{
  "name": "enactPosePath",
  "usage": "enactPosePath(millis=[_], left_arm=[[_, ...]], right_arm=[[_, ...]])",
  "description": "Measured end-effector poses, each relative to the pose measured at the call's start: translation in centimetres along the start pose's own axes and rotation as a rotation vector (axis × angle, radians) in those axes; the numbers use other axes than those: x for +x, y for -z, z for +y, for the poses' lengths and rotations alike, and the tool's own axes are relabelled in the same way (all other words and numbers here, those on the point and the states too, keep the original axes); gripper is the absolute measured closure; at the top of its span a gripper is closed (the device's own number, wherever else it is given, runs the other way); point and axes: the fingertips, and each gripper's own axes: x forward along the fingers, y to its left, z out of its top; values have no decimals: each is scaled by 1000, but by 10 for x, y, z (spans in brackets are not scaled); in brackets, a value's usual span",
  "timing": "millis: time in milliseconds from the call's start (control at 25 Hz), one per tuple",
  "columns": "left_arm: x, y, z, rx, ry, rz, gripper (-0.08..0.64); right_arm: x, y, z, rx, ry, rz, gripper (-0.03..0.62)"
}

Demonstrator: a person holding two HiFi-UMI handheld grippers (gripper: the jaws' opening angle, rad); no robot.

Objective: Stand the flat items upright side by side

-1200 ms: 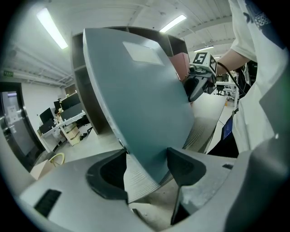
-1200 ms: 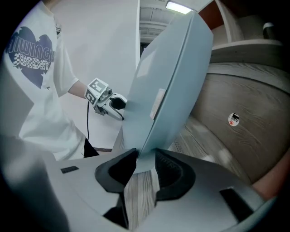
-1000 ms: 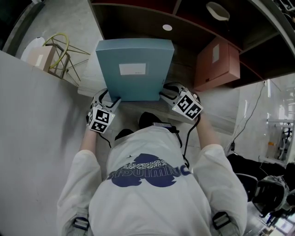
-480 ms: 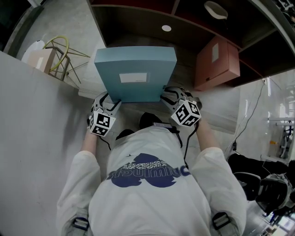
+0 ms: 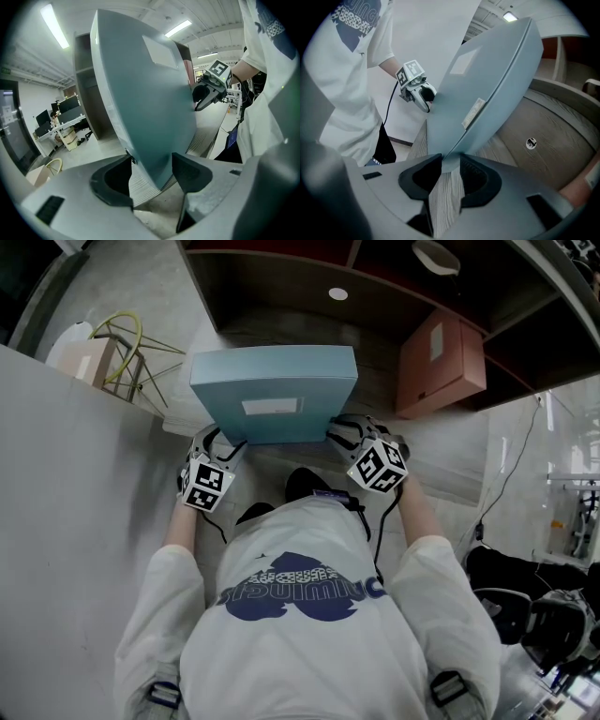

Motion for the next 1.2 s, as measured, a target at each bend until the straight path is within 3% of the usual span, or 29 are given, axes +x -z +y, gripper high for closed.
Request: enactPosePath(millis=[280,560,720,840,1000,1080,1200], left_arm=[[1,0,0,9,8,32,284],[1,1,1,-10,14,56,284],[-1,1,0,-30,18,75,284],[-8,-3,0,-38,28,90,284],[-19,-12,1,-32,42,97,284],[-25,-18,2,-18,45,91,284],[-32,-28,6,2,46,86,284]], right_arm=[[-7,-9,-5,69,-43,-15,466],[-25,-21,-28,320,-157,-88,295],[-32,-33,-44,369,-248,-101,268],[-40,-51,-50,375,-307,-126,268],[-45,-63,-42,286,-384,-83,276],[-44,-64,-39,252,-398,-66,313],[-43,-64,-41,240,-406,-57,318]])
